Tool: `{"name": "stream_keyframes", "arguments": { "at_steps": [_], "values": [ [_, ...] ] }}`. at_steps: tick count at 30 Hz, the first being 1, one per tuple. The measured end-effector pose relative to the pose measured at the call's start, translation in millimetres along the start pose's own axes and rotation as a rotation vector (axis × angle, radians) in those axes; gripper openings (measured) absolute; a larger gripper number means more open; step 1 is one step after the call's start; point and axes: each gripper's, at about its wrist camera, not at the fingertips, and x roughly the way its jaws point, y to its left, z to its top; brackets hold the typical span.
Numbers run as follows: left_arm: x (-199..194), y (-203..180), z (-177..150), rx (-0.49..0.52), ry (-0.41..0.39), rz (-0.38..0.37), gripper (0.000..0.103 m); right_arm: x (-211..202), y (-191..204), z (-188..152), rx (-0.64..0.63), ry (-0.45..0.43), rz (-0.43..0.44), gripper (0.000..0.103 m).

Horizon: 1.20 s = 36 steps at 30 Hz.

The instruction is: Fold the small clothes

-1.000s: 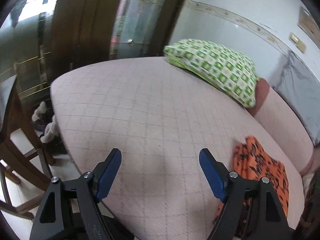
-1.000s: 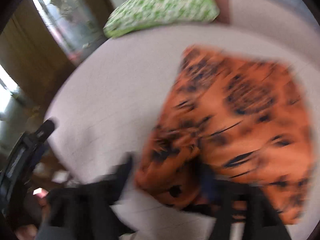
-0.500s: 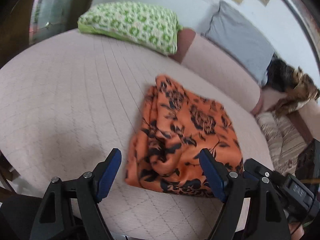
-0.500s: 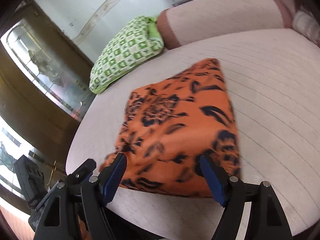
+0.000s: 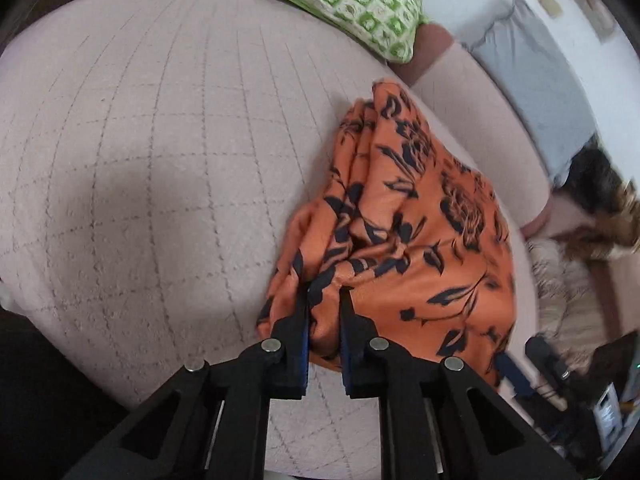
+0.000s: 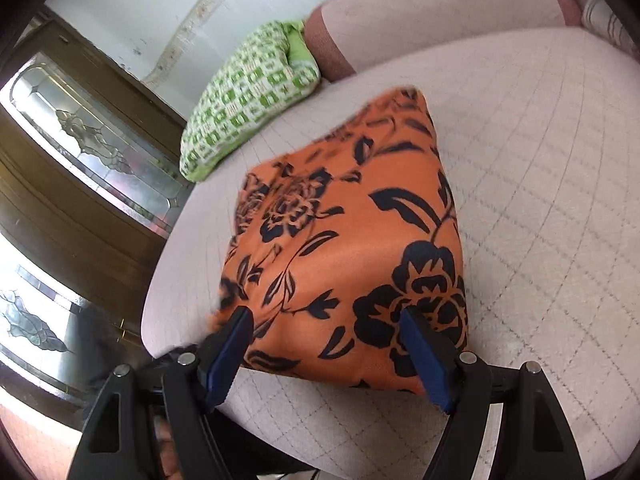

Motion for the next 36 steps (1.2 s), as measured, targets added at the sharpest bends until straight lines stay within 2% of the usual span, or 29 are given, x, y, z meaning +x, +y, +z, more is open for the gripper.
{"name": "stream_keyframes", "arguments": {
  "at_steps": [3, 6, 8, 11, 13, 15, 16, 18, 19, 21, 23, 25, 27, 28, 29, 30, 31, 33, 35, 36],
  "values": [
    [-13, -9, -1, 0.040, -0.054, 0.009, 0.013, -7, 0, 3, -0.009, -0.014, 0.019, 0.079],
    [-7, -4, -5, 0.022, -0.021, 0.009, 0.013, -15, -2, 9, 0.003, -0.046, 0.024, 0.079],
    [-8, -3, -5, 0.027, -0.013, 0.013, 0.014, -15, -6, 12, 0.020, -0.052, 0.037, 0.084],
    [-5, -16, -2, 0.073, -0.009, 0.051, 0.016, 6, -22, 14, 0.065, 0.032, 0.065, 0.086],
    [-21, -29, -1, 0.110, -0.052, 0.102, 0.019, 4, -28, 15, 0.092, 0.035, 0.095, 0.086],
    [-51, -46, 0, 0.185, -0.168, 0.162, 0.020, 0, -30, 17, 0.111, 0.039, 0.126, 0.086],
    [-60, -56, 1, 0.222, -0.211, 0.169, 0.022, -2, -33, 18, 0.130, 0.043, 0.143, 0.086],
    [-67, -83, 9, 0.323, -0.258, 0.151, 0.034, -3, -36, 18, 0.156, 0.040, 0.170, 0.086],
    [-60, -94, 15, 0.363, -0.254, 0.144, 0.041, -5, -38, 17, 0.169, 0.038, 0.183, 0.086],
    [-38, -115, 24, 0.444, -0.217, 0.125, 0.041, -11, -42, 17, 0.197, 0.023, 0.215, 0.086],
    [-14, -124, 29, 0.504, -0.176, 0.138, 0.041, -23, -48, 19, 0.222, -0.009, 0.230, 0.086],
    [17, -121, 34, 0.525, -0.125, 0.230, 0.041, -36, -59, 23, 0.244, -0.056, 0.214, 0.086],
    [47, -99, 32, 0.503, -0.044, 0.344, 0.042, -36, -78, 26, 0.301, -0.057, 0.184, 0.086],
    [52, -90, 31, 0.498, -0.039, 0.345, 0.049, -31, -90, 26, 0.351, -0.035, 0.179, 0.086],
    [50, -87, 29, 0.514, -0.071, 0.358, 0.063, -24, -100, 24, 0.395, -0.009, 0.185, 0.086],
    [49, -88, 27, 0.539, -0.101, 0.402, 0.065, -11, -110, 19, 0.448, 0.049, 0.200, 0.086],
    [50, -89, 25, 0.558, -0.106, 0.414, 0.065, -3, -113, 15, 0.473, 0.085, 0.220, 0.086],
    [49, -86, 24, 0.548, -0.107, 0.402, 0.066, -1, -103, 16, 0.440, 0.072, 0.231, 0.085],
    [50, -85, 24, 0.540, -0.106, 0.392, 0.066, 5, -91, 19, 0.426, 0.089, 0.301, 0.078],
    [50, -84, 23, 0.540, -0.107, 0.391, 0.066, 8, -85, 20, 0.394, 0.099, 0.257, 0.066]
  ]
}}
